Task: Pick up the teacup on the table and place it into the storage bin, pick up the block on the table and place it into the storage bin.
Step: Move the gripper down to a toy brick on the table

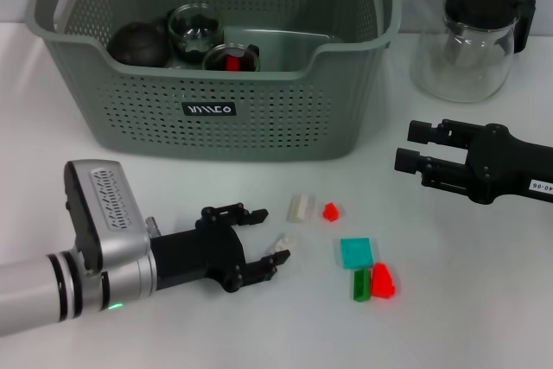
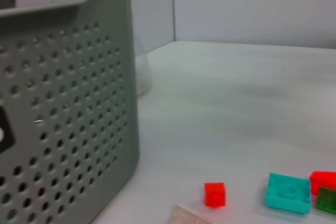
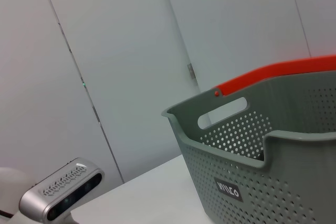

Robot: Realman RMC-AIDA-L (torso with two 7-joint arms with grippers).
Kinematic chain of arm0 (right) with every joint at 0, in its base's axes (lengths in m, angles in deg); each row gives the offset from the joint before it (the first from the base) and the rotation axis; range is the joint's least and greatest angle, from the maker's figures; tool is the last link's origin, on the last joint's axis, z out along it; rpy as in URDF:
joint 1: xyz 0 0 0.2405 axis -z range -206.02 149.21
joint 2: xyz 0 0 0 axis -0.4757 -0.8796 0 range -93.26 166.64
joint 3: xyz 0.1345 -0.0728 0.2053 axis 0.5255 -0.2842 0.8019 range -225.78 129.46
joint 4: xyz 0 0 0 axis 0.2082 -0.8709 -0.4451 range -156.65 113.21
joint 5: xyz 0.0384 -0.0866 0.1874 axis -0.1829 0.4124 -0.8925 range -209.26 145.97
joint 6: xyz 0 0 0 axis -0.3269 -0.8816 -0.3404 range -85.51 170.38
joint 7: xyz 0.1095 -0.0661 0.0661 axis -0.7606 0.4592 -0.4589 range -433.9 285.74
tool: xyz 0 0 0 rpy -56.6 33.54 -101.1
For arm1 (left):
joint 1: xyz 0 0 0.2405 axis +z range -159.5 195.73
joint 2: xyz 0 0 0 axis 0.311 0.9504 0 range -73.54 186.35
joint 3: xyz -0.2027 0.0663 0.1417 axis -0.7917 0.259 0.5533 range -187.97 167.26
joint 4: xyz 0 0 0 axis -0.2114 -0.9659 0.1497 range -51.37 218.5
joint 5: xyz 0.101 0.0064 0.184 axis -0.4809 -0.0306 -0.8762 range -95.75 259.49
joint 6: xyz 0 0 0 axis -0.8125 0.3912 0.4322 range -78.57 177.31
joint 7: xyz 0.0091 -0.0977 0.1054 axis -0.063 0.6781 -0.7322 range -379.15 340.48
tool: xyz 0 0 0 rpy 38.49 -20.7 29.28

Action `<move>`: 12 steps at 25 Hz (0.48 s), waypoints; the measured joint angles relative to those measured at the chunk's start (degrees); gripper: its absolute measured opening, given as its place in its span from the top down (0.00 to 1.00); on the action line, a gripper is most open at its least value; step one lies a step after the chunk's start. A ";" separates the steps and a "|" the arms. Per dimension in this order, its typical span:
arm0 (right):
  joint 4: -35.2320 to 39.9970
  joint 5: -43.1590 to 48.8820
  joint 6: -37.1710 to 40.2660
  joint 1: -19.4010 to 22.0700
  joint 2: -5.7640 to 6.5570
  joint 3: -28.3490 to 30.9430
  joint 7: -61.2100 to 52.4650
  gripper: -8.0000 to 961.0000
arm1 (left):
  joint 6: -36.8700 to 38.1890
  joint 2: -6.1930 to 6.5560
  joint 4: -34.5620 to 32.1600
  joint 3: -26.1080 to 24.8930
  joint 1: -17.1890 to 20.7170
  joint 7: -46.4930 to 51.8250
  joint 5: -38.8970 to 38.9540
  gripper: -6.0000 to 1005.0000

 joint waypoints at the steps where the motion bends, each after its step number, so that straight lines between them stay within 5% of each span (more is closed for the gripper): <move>1: 0.00 0.00 0.00 0.00 0.00 0.00 -0.02 0.33 | 0.08 0.02 -0.19 -0.37 0.14 0.00 0.00 0.34; 12: 0.00 0.00 0.13 0.06 -0.03 0.00 -0.09 0.33 | 3.43 -0.19 -1.08 -1.33 1.66 0.04 -0.09 0.34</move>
